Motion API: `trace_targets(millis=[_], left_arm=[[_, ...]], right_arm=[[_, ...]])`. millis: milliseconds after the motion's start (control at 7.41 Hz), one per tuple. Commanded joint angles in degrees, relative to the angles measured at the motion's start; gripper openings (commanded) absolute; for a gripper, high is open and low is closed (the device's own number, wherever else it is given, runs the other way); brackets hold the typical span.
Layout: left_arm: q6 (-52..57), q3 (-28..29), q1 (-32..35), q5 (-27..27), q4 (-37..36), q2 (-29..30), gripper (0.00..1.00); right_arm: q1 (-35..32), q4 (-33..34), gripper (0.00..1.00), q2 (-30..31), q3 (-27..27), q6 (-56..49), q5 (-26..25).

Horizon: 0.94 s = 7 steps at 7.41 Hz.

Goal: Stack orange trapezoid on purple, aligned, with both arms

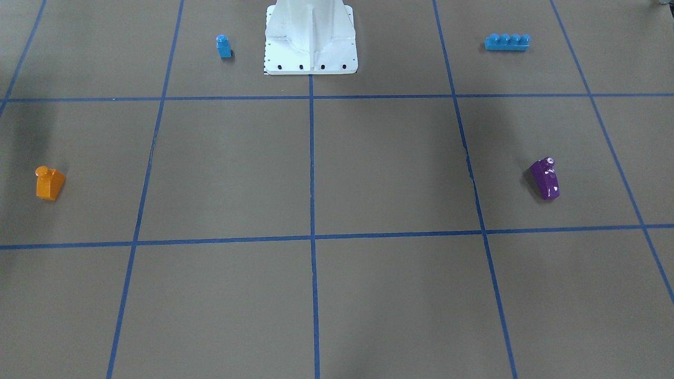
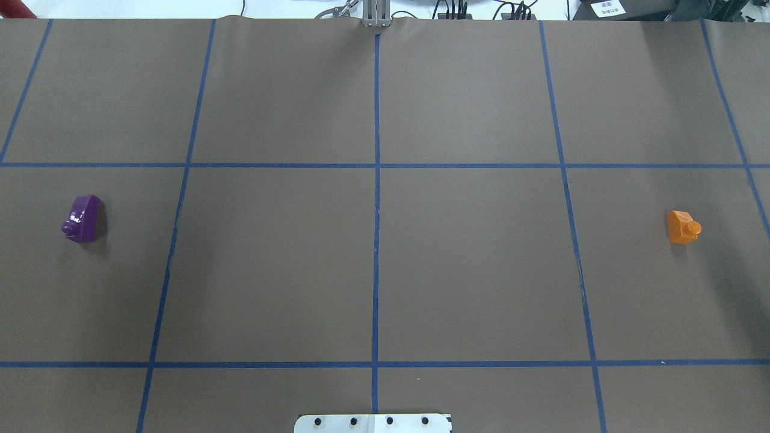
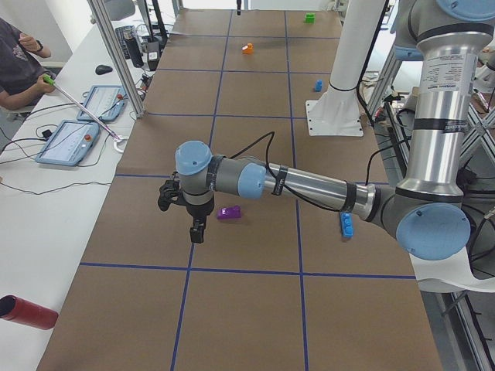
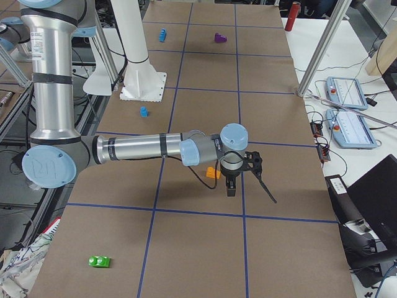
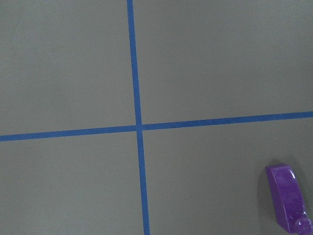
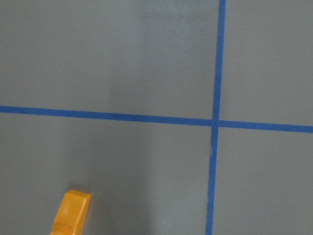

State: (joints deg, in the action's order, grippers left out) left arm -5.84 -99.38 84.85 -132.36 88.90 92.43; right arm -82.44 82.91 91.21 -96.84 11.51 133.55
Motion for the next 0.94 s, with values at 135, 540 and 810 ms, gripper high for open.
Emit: trace_targets(millis=[135,540,810], left_arm=[[-0.2,0.1,-0.6,-0.8,2.8,-0.9,1.0],[-0.2,0.3,-1.4,-0.7,4.1,-0.9,1.0],[-0.3,0.1,-2.6,-1.3,4.1,-0.9,1.0]], right_arm=[[0.0,-0.2,1.0,0.2,-0.1,0.1,0.0],[0.0,-0.2,1.0,0.6,-0.1,-0.1,0.0],[0.0,-0.2,1.0,0.8,-0.2,0.0,0.0]])
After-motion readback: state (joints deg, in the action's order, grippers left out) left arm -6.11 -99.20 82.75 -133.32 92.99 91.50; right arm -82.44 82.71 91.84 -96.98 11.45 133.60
